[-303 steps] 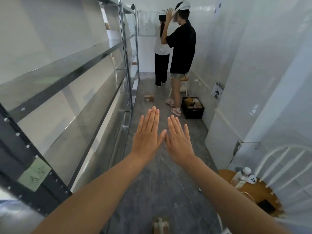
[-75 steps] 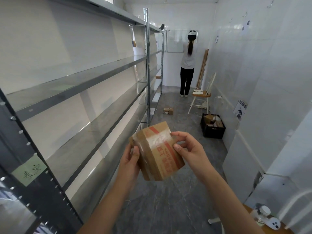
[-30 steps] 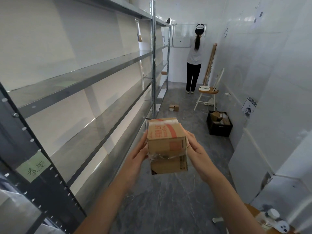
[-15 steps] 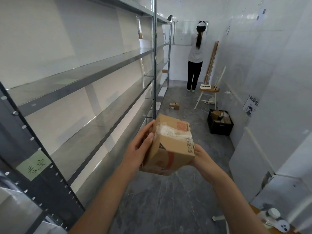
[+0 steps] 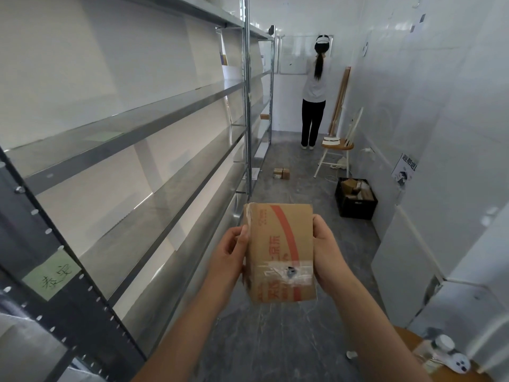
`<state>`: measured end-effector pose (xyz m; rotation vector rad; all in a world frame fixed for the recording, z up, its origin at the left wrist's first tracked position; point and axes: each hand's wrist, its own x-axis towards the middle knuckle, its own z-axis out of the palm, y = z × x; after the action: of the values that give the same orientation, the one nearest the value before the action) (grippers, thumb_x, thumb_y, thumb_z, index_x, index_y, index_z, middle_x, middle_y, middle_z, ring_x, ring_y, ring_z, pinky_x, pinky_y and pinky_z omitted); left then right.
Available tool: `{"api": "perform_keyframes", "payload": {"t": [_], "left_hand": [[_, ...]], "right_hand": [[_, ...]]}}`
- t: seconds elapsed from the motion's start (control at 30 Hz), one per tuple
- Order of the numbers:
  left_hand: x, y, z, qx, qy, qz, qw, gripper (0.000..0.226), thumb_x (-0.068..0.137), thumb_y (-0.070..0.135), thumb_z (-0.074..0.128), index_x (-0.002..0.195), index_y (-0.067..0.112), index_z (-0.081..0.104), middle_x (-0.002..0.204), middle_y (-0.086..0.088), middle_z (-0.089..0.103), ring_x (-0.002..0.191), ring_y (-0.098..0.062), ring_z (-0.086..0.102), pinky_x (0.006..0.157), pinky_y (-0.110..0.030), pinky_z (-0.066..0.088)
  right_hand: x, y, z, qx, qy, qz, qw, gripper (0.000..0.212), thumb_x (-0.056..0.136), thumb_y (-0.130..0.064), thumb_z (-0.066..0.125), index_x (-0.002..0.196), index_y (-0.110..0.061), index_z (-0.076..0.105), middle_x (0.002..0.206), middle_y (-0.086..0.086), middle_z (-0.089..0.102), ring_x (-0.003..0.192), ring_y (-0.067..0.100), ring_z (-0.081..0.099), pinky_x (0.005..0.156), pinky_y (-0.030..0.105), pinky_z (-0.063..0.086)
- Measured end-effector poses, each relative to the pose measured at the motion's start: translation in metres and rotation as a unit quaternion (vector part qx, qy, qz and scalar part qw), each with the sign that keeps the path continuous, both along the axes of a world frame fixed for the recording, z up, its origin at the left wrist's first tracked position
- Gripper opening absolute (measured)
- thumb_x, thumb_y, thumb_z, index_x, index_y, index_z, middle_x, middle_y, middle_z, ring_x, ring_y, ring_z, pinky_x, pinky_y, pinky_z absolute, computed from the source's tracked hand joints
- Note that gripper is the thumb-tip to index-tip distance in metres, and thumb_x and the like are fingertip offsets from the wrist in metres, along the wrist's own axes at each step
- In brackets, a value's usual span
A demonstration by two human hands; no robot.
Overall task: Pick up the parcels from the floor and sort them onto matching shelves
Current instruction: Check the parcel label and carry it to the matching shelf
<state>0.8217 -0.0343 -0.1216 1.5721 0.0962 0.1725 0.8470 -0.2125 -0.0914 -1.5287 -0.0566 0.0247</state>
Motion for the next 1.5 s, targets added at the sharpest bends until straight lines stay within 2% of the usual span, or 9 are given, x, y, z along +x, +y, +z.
{"api": "perform_keyframes", "payload": {"t": [0.17, 0.4, 0.5, 0.67, 0.8, 0.93, 1.1, 1.27, 1.5], "left_hand": [[0.001, -0.001, 0.004, -0.029, 0.01, 0.0, 1.0, 0.035, 0.095, 0.055, 0.046, 0.114, 0.028, 0.055, 0.093, 0.002, 0.074, 0.073, -0.004, 0.073, 0.059, -0.026, 0.06], [0.0, -0.005, 0.009, -0.012, -0.025, 0.001, 1.0, 0.011, 0.107, 0.04, 0.037, 0.103, 0.031, 0.041, 0.107, -0.027, 0.067, 0.077, -0.02, 0.07, 0.056, -0.025, 0.06], [-0.001, -0.008, 0.008, 0.02, -0.057, 0.026, 0.998, 0.022, 0.105, 0.047, 0.034, 0.11, 0.031, 0.048, 0.11, -0.014, 0.065, 0.078, -0.011, 0.067, 0.059, -0.018, 0.056], [-0.003, -0.008, 0.007, 0.043, -0.082, 0.024, 0.995, 0.055, 0.091, 0.072, 0.026, 0.125, 0.042, 0.057, 0.131, 0.005, 0.062, 0.119, -0.008, 0.064, 0.097, -0.031, 0.057], [-0.002, -0.004, 0.007, 0.019, -0.026, -0.003, 0.999, 0.076, 0.084, 0.076, 0.03, 0.14, 0.027, 0.049, 0.132, -0.001, 0.065, 0.114, -0.011, 0.069, 0.081, -0.019, 0.06], [-0.008, -0.002, 0.01, 0.014, 0.001, -0.035, 0.999, 0.06, 0.083, 0.073, 0.036, 0.127, 0.035, 0.052, 0.133, 0.0, 0.064, 0.113, -0.011, 0.071, 0.074, -0.012, 0.058], [-0.012, -0.002, 0.007, -0.008, 0.026, -0.026, 0.999, 0.071, 0.079, 0.081, 0.033, 0.125, 0.037, 0.065, 0.118, 0.008, 0.077, 0.111, -0.01, 0.073, 0.099, -0.034, 0.057], [-0.011, -0.005, 0.004, -0.056, 0.033, -0.003, 0.998, 0.05, 0.09, 0.068, 0.03, 0.108, 0.042, 0.069, 0.107, 0.013, 0.08, 0.108, -0.014, 0.075, 0.1, -0.043, 0.058], [-0.006, -0.006, -0.004, -0.039, -0.053, 0.054, 0.996, 0.047, 0.1, 0.059, 0.036, 0.145, 0.046, 0.041, 0.126, 0.012, 0.069, 0.116, -0.015, 0.07, 0.093, -0.047, 0.06]], "right_hand": [[0.0, -0.001, -0.004, 0.013, -0.007, 0.01, 1.0, 0.009, 0.095, -0.008, 0.062, 0.101, -0.015, 0.065, 0.108, 0.021, 0.071, 0.095, 0.037, 0.072, 0.069, 0.04, 0.061], [-0.002, 0.0, -0.004, 0.024, 0.001, 0.026, 0.999, 0.022, 0.102, -0.039, 0.05, 0.109, -0.025, 0.065, 0.108, 0.012, 0.074, 0.093, 0.029, 0.074, 0.077, 0.046, 0.06], [-0.002, 0.001, -0.004, 0.028, -0.011, 0.031, 0.999, 0.023, 0.103, -0.038, 0.048, 0.107, -0.022, 0.065, 0.106, 0.011, 0.075, 0.088, 0.025, 0.073, 0.077, 0.047, 0.059], [-0.002, 0.004, -0.007, 0.022, -0.038, 0.006, 0.999, 0.027, 0.103, -0.043, 0.046, 0.116, -0.025, 0.062, 0.11, 0.004, 0.074, 0.091, 0.017, 0.075, 0.076, 0.037, 0.06], [-0.004, 0.003, -0.009, 0.01, -0.067, 0.006, 0.998, 0.031, 0.101, -0.043, 0.049, 0.128, -0.031, 0.057, 0.129, -0.002, 0.063, 0.105, 0.015, 0.072, 0.094, 0.043, 0.058], [-0.004, 0.001, -0.01, -0.006, -0.071, 0.009, 0.997, 0.03, 0.099, -0.042, 0.052, 0.129, -0.038, 0.053, 0.13, -0.003, 0.062, 0.108, 0.015, 0.07, 0.097, 0.044, 0.056], [-0.008, -0.001, -0.006, 0.006, -0.072, 0.018, 0.997, 0.047, 0.098, -0.031, 0.056, 0.144, -0.031, 0.045, 0.129, -0.005, 0.063, 0.098, -0.004, 0.069, 0.07, 0.013, 0.056], [-0.011, -0.004, 0.002, 0.009, -0.077, 0.021, 0.997, 0.048, 0.091, -0.027, 0.069, 0.137, -0.031, 0.056, 0.11, -0.004, 0.076, 0.094, 0.01, 0.074, 0.069, 0.02, 0.059], [-0.01, -0.008, 0.005, -0.002, -0.098, -0.013, 0.995, 0.044, 0.085, -0.026, 0.076, 0.126, -0.032, 0.063, 0.109, -0.007, 0.074, 0.09, 0.016, 0.073, 0.073, 0.03, 0.062]]}}
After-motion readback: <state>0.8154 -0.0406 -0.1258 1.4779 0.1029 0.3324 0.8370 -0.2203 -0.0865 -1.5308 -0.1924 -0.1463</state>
